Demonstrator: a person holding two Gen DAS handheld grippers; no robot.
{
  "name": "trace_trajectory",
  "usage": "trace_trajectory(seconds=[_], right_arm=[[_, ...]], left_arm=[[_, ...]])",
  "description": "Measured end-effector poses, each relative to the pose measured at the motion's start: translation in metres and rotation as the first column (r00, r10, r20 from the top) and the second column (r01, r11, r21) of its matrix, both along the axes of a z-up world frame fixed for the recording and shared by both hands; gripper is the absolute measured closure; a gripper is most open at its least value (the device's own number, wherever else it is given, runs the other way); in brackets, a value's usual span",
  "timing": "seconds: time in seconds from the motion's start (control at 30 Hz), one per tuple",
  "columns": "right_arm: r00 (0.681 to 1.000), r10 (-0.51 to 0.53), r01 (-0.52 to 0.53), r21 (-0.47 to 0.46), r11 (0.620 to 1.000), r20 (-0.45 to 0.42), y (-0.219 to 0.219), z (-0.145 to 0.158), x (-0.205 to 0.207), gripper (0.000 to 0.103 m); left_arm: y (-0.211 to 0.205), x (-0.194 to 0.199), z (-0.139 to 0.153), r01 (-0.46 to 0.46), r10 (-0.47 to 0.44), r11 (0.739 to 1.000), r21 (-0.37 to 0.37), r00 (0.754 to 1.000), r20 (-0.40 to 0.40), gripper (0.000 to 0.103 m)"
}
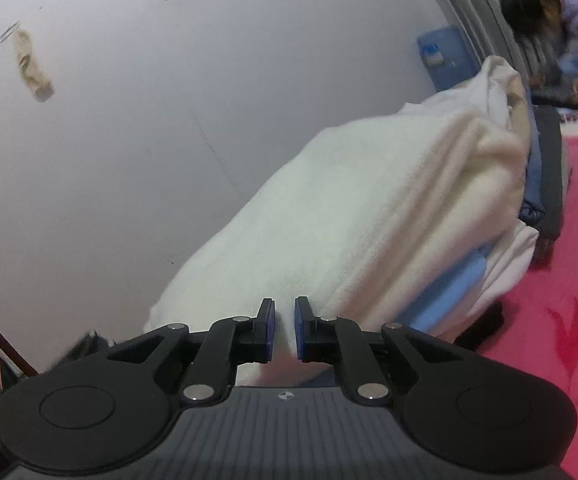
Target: Fold clothes
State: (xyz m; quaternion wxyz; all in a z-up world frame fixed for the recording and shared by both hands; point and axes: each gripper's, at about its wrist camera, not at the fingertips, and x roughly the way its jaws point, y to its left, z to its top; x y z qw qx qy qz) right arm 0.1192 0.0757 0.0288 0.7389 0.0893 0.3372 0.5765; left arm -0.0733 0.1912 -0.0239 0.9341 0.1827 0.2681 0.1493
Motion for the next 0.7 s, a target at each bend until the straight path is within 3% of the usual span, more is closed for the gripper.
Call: trace_trajectory(seconds=[0.1,0.17,0.2,0.27,0.3,0.37,0.47,0.53,0.63,0.7], right_arm=[[0.997,-0.026,0.022,0.058,0.998,0.074,-0.007,0.029,-0.002,0.088],[0.984,-0.089,0.078,0.079,0.994,0.152,-0.007,0.039,0.001,0.088],[0.975,-0.119,0.107,0.070,0.992,0.189,-0.003,0.038,0.001,0.088],[0.955,-0.130,0.147,-0.045,0.988,0.266,0.013,0.017,0.008,0.087],[0.957,-0.120,0.148,-0.091,0.985,0.263,0.019,0.001,0.014,0.089],[0.970,-0.147,0.163,-0.065,0.985,0.194,0.012,-0.012,0.025,0.089],[0.977,-0.162,0.169,-0.043,0.985,0.141,0.008,0.006,0.030,0.089],[0.969,-0.150,0.158,-0.025,0.987,0.195,0.014,0.027,0.025,0.085],[0.944,-0.142,0.147,0.005,0.989,0.299,0.036,0.056,0.030,0.085],[0.922,-0.149,0.174,-0.038,0.984,0.357,0.057,0.053,0.040,0.087]], left_arm=[[0.013,-0.019,0.026,0.066,-0.062,0.983,-0.173,0.998,0.029,0.000],[0.028,-0.031,0.043,0.075,-0.056,0.944,-0.320,0.996,0.069,0.000],[0.034,-0.036,0.049,0.071,-0.040,0.924,-0.375,0.995,0.088,0.000],[0.047,-0.037,0.059,0.054,0.001,0.890,-0.453,0.993,0.121,0.000],[0.054,-0.033,0.064,0.042,0.029,0.876,-0.481,0.990,0.140,0.000],[0.068,-0.019,0.071,0.012,0.094,0.861,-0.508,0.979,0.181,0.000],[0.090,0.016,0.060,-0.064,0.167,0.872,-0.486,0.971,0.172,0.000],[0.099,0.037,0.041,-0.125,0.201,0.869,-0.479,0.973,0.111,0.000],[0.105,0.030,0.030,-0.134,0.240,0.821,-0.555,0.963,0.123,0.000],[0.105,0.022,0.025,-0.132,0.261,0.791,-0.597,0.956,0.134,0.000]])
